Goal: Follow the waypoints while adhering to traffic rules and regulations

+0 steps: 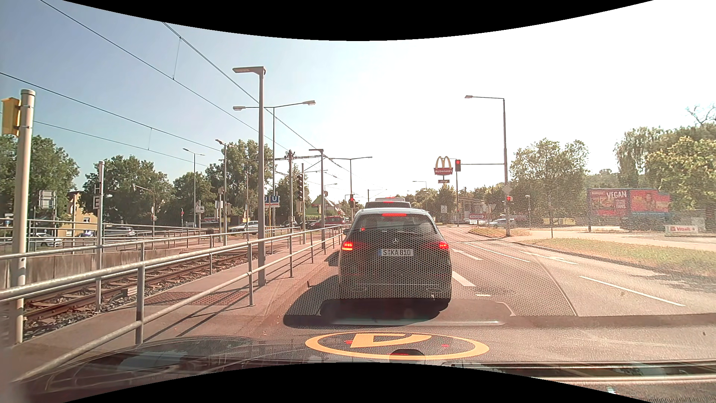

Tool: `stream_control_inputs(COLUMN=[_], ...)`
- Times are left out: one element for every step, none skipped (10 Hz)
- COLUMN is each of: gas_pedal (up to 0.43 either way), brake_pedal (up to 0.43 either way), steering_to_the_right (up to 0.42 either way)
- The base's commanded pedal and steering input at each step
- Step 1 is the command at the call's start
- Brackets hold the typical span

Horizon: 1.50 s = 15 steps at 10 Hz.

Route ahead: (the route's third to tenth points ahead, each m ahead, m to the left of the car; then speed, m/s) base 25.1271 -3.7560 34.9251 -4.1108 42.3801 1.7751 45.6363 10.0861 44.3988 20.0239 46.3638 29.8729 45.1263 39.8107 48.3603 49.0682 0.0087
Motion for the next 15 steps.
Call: stream_control_inputs(gas_pedal=[0.0, 0.0, 0.0, 0.0, 0.0, 0.0, 0.0, 0.0, 0.0, 0.0, 0.0, 0.0, 0.0, 0.0, 0.0], brake_pedal=[0.213, 0.213, 0.213, 0.213, 0.213, 0.213, 0.213, 0.213, 0.213, 0.213, 0.213, 0.213, 0.213, 0.213, 0.213], steering_to_the_right=[0.006, 0.006, 0.006, 0.006, 0.006, 0.006, 0.006, 0.006, 0.006, 0.006, 0.006, 0.006, 0.006, 0.006, 0.006])
